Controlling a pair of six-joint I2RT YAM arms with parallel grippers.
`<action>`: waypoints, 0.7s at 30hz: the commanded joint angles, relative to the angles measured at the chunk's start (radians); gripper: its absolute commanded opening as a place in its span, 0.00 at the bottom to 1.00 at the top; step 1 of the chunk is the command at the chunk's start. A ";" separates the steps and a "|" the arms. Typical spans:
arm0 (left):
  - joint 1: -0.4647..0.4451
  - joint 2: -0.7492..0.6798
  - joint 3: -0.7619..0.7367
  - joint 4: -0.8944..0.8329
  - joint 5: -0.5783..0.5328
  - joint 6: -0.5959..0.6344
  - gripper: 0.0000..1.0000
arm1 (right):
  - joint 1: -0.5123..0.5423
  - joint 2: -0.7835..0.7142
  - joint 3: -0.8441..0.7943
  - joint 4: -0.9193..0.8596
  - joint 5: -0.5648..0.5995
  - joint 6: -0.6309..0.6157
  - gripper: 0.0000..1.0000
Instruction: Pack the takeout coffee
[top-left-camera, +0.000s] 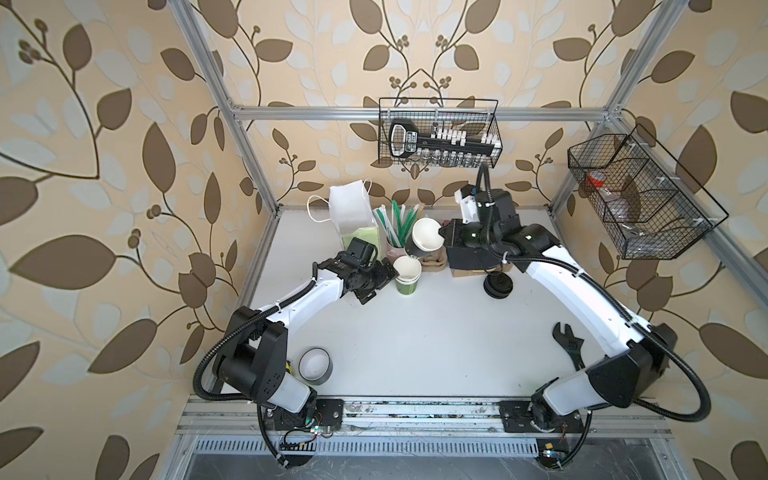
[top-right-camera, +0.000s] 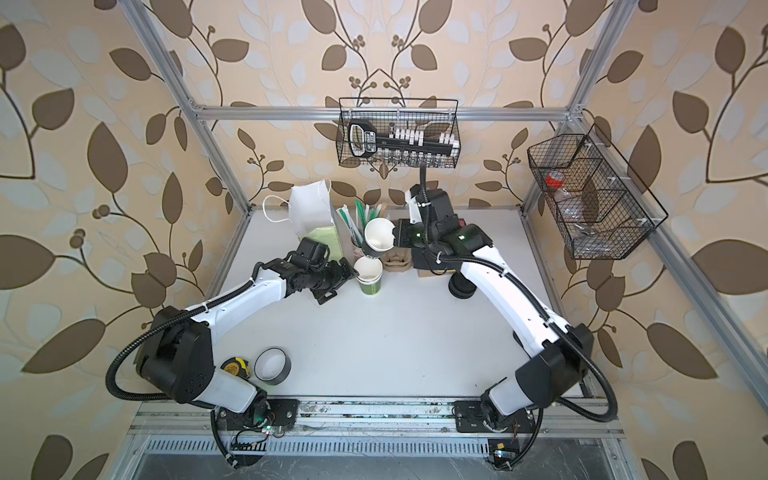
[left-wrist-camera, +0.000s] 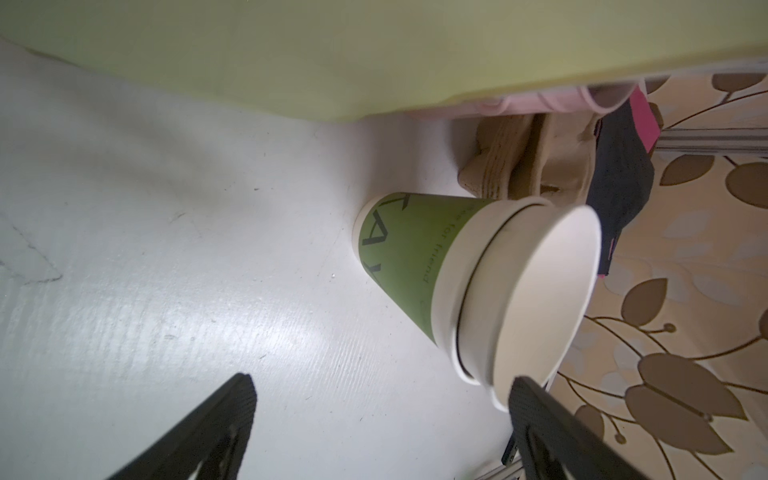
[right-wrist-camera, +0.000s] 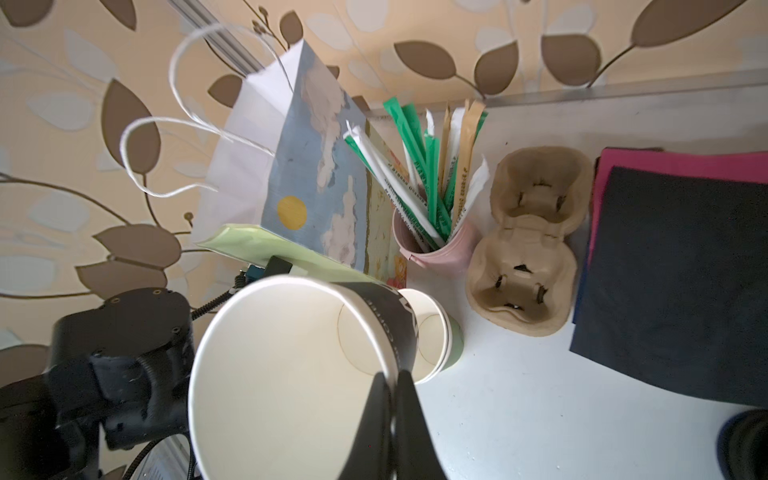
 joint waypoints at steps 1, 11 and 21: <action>-0.006 -0.005 0.061 -0.036 -0.033 0.032 0.97 | 0.001 -0.129 -0.074 -0.069 0.075 -0.035 0.00; -0.007 -0.107 0.163 -0.114 -0.021 0.056 0.98 | 0.001 -0.504 -0.582 -0.090 0.210 -0.001 0.00; -0.084 -0.249 0.092 -0.153 -0.032 0.010 0.98 | 0.015 -0.556 -0.881 0.042 0.231 0.057 0.00</action>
